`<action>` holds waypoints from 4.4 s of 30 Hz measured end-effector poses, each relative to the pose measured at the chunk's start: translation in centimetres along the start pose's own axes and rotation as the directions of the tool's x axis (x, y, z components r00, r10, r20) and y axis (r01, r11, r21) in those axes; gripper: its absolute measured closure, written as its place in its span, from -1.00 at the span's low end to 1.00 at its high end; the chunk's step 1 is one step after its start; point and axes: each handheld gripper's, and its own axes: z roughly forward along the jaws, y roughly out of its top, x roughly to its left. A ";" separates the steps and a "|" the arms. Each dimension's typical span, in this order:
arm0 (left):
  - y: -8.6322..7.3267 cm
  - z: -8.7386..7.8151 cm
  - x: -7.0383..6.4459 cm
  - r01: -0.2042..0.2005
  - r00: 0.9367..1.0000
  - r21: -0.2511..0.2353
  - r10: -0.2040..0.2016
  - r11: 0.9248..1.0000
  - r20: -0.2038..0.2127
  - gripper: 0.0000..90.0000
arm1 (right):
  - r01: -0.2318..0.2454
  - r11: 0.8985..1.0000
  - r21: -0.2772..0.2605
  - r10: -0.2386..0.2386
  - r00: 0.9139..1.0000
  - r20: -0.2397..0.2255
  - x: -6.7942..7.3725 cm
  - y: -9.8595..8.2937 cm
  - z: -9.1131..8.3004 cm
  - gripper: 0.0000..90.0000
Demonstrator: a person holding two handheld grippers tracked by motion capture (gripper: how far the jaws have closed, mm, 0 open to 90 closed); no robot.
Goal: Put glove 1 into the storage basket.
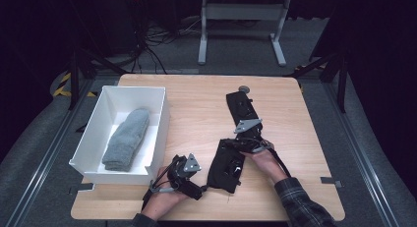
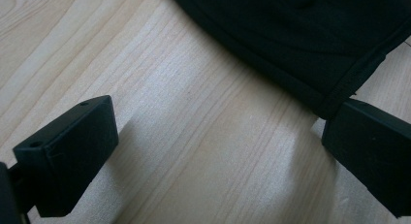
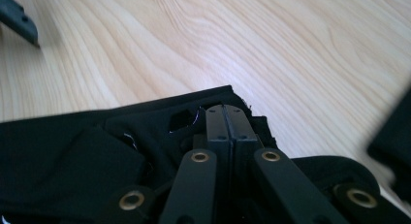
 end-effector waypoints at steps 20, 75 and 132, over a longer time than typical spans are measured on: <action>0.0 0.0 0.0 -0.003 1.000 -0.001 0.003 1.000 0.000 -1.00 | -0.067 0.995 -0.071 0.071 0.996 0.055 -3.3 -0.4 -2.1 1.00; 0.0 0.0 0.0 -0.002 1.000 -0.001 0.002 1.000 0.002 -1.00 | -0.113 0.990 0.080 0.103 0.989 0.110 1.3 -11.9 -13.2 1.00; 0.7 -2.4 -1.0 0.039 0.998 -0.020 -0.040 0.999 -0.039 -0.54 | -0.086 0.995 0.051 0.078 0.987 0.144 -0.3 -12.5 -15.7 1.00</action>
